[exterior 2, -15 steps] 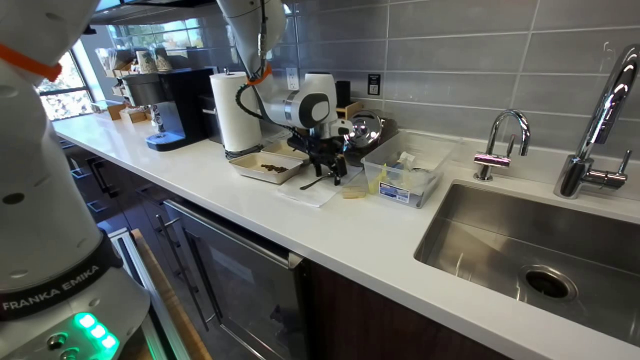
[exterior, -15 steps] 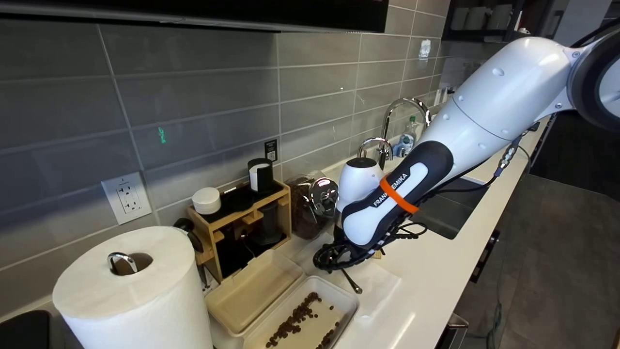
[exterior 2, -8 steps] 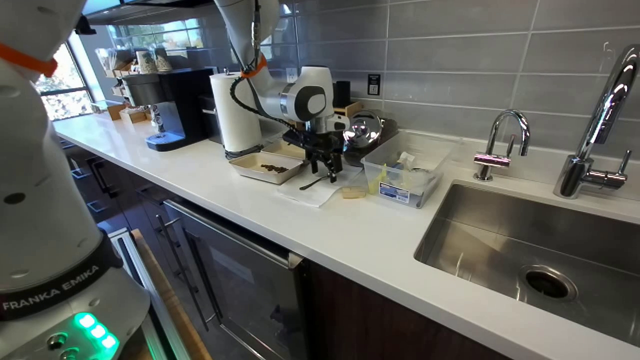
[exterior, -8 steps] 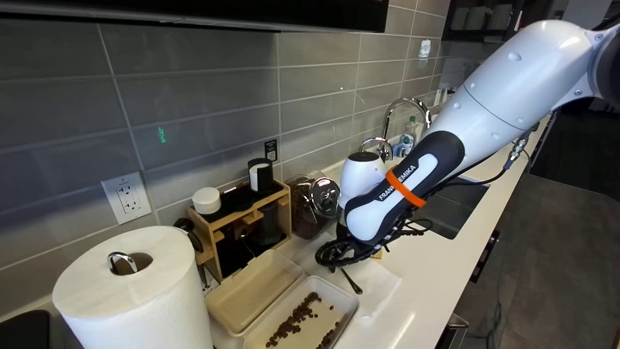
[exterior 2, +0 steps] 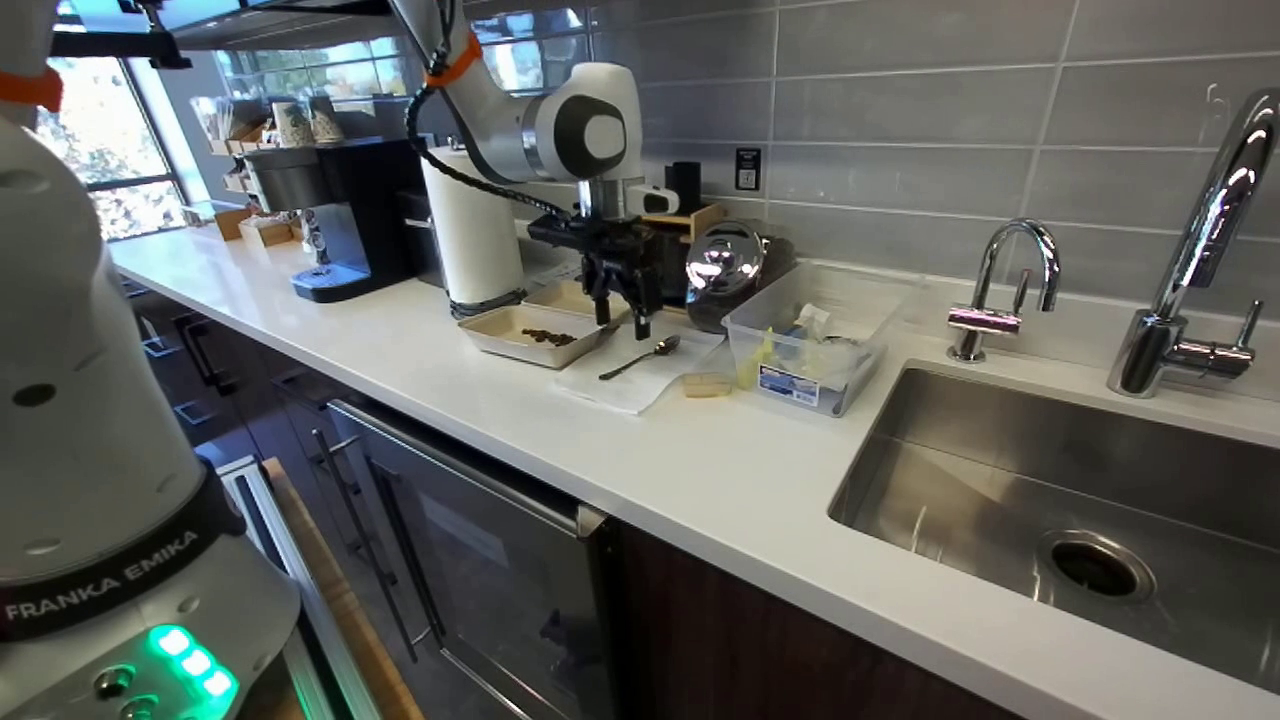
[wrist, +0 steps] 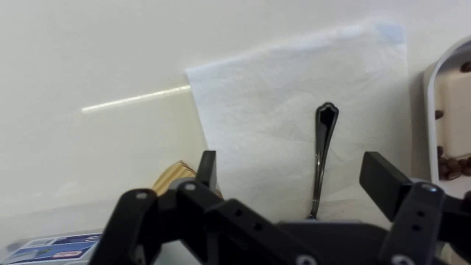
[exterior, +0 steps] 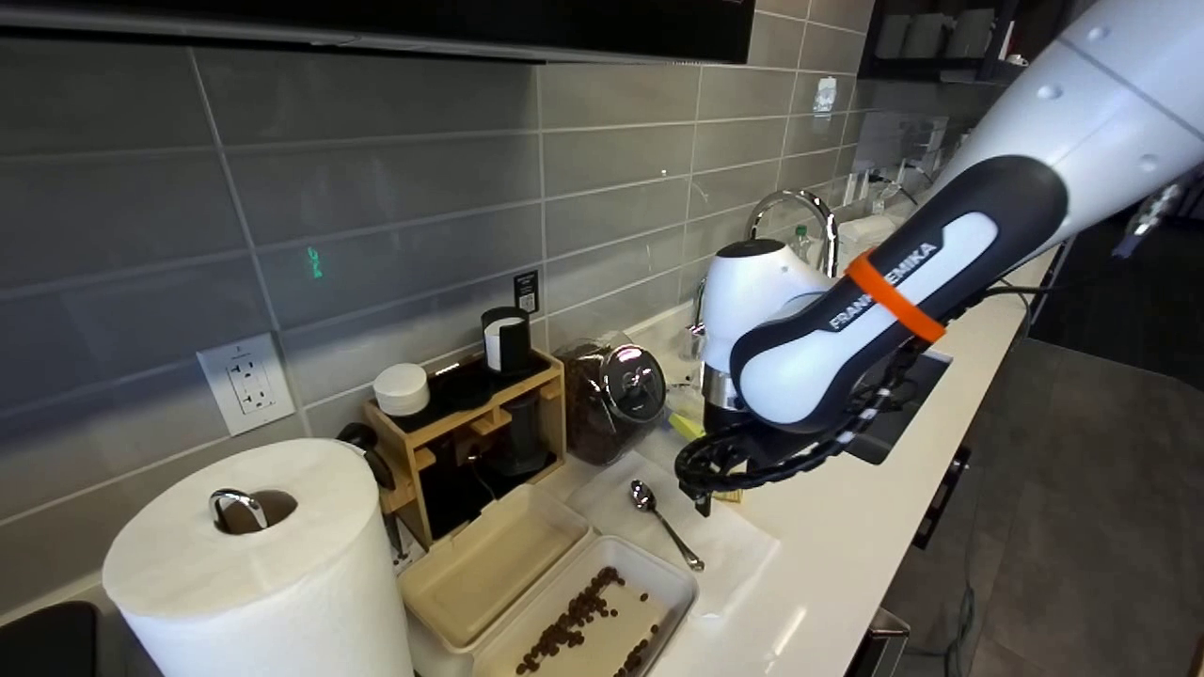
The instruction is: Rotate the white napkin to the right.
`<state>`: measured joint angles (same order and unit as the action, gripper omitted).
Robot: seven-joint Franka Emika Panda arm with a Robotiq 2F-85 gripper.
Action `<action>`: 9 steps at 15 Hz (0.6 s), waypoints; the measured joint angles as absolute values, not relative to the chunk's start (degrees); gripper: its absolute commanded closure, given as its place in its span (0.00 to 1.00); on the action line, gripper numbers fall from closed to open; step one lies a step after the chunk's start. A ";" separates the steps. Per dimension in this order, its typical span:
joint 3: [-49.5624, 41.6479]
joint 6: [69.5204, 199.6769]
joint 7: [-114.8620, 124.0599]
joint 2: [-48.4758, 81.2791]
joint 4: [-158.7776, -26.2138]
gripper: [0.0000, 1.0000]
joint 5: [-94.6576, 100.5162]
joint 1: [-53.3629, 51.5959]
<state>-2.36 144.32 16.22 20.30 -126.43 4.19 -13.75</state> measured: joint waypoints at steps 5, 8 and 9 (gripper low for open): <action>-2.45 132.92 18.40 3.38 -135.10 0.00 11.58 -12.42; -1.07 127.99 17.98 -7.15 -139.19 0.00 13.37 -9.83; -0.40 127.34 17.62 -10.59 -140.88 0.00 13.38 -9.01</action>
<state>-0.40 127.34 17.62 -10.59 -140.88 13.38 -9.01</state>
